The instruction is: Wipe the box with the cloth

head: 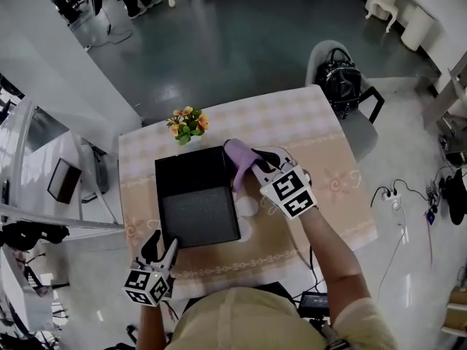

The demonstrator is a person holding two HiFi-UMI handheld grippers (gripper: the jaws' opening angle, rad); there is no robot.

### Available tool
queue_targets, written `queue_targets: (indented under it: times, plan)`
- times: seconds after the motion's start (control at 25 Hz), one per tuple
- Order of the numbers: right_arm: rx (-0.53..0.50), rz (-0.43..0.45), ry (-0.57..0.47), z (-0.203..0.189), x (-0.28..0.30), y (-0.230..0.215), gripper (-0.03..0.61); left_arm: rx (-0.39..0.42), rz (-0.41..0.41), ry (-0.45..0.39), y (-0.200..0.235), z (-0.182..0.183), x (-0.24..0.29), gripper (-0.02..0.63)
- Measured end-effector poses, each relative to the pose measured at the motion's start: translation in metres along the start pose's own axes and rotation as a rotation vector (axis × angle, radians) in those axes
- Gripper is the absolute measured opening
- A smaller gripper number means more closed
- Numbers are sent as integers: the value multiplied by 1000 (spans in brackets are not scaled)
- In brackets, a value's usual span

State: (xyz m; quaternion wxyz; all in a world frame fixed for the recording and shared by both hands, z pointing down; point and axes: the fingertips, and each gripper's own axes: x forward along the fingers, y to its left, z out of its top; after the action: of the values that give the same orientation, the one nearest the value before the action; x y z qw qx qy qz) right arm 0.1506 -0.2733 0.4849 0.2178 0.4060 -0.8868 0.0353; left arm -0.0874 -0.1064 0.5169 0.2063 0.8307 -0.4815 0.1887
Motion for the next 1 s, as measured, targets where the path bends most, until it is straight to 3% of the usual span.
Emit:
queue_targets:
  times: [0.32,0.64,1.0]
  plan:
    - [28,167,48,-14,39,28,57,9,-10,1,-2,1,1,216]
    - [104,283,58,-18,40,38,55,29,-28,-5,-3,1,2,221]
    - [31,352,102,-27,9,68,55,21,-50,-18,-2,0,3,222]
